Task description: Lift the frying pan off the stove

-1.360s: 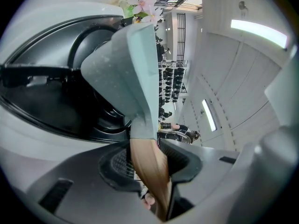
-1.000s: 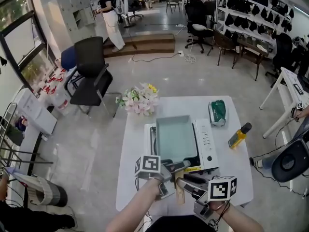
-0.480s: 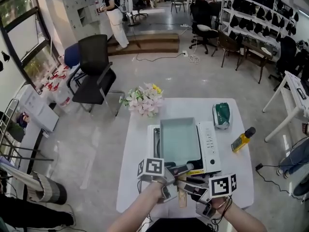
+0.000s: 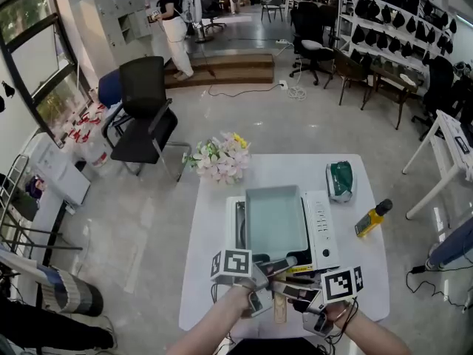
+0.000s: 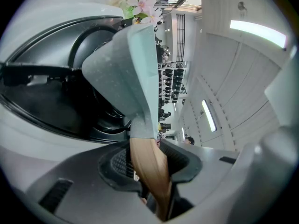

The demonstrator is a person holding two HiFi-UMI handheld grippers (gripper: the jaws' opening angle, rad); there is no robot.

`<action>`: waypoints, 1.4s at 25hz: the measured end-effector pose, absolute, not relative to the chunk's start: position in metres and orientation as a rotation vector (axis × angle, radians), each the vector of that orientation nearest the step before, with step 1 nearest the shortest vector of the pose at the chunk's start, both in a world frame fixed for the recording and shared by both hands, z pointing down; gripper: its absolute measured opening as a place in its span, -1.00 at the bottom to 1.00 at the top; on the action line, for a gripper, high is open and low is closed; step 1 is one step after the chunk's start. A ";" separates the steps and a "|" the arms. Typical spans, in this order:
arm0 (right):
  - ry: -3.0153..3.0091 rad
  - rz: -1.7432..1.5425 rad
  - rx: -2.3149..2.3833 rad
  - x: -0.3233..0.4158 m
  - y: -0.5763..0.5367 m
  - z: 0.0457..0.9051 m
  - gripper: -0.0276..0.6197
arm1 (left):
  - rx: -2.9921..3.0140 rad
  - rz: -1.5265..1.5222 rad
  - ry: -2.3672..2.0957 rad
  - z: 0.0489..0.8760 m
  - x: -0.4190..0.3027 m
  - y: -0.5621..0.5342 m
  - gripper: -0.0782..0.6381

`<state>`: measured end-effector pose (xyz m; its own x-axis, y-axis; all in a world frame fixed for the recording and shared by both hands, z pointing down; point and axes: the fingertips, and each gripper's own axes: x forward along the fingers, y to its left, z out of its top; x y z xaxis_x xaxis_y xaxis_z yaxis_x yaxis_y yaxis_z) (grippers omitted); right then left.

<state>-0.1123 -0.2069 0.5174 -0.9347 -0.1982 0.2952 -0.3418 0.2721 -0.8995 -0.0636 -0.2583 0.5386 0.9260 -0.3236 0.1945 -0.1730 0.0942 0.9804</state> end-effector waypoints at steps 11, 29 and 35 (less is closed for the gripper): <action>-2.396 1.816 0.510 -0.114 -0.206 0.520 -0.41 | 1.496 -0.125 -0.428 0.541 -0.065 -0.260 -0.40; -2.422 1.781 0.519 -0.113 -0.207 0.523 -0.40 | 1.506 -0.135 -0.437 0.543 -0.064 -0.260 -0.40; -2.447 1.748 0.518 -0.113 -0.206 0.515 -0.39 | 1.544 -0.137 -0.448 0.535 -0.064 -0.260 -0.40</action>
<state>-0.1132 -0.2060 0.5149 -0.9385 -0.2201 0.2660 -0.3231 0.2879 -0.9015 -0.0643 -0.2600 0.5348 0.9123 -0.3614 0.1926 -0.1921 0.0376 0.9807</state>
